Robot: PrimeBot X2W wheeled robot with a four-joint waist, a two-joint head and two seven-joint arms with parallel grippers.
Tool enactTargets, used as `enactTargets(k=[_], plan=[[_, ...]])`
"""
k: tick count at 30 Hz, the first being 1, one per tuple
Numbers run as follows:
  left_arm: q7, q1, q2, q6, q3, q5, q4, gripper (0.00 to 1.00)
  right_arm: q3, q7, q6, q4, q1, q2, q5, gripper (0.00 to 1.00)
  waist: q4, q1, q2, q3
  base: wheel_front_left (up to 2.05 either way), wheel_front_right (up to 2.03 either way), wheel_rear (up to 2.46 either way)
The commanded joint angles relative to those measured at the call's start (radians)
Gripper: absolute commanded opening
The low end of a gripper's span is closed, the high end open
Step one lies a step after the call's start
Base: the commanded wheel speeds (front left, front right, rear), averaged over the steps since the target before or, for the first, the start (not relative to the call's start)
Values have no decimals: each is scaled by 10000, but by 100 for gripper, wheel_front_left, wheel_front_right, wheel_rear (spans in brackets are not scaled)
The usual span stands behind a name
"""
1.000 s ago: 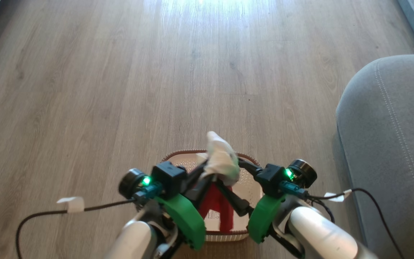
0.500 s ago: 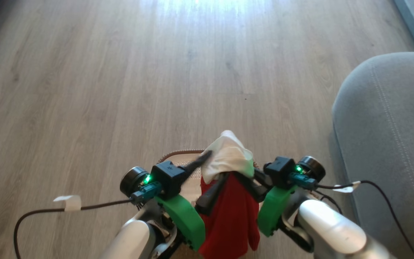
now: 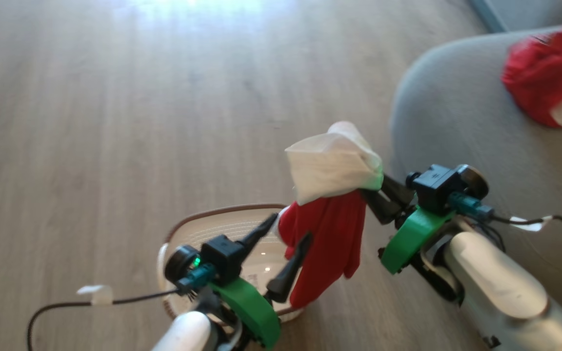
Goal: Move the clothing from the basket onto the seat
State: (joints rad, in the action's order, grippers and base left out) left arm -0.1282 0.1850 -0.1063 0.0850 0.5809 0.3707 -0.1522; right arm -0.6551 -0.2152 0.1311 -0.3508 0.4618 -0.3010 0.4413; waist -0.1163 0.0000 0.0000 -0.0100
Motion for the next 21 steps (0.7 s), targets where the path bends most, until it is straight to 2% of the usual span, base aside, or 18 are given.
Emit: enactTargets(k=[1, 3, 10, 15, 21], plan=[[-191, 281, 130, -14, -221, 60, 217, 100, 158, 68, -4, 553, 154, -102, -6, 0, -826, 0, 0, 138, 0, 0, 0], [-389, 310, 261, -19, 1, 92, 29, 100, 403, 312, -4, 1057, 33, -219, -111, 0, -1503, 0, 0, 239, 0, 0, 0], [-635, 557, 429, -44, 426, 171, -364, 100, 1081, 743, -4, 1914, -415, -468, -294, 0, -2546, 0, 0, 427, 0, 0, 0], [-748, 674, 475, -87, 598, 239, -559, 100, 1598, 934, -4, 2375, -811, -561, -365, 0, -2869, 0, 0, 492, 0, 0, 0], [-813, 756, 492, -142, 695, 282, -675, 100, 2091, 1128, -4, 2867, -1268, -584, -428, 0, -2953, 0, 0, 559, 0, 0, 0]])
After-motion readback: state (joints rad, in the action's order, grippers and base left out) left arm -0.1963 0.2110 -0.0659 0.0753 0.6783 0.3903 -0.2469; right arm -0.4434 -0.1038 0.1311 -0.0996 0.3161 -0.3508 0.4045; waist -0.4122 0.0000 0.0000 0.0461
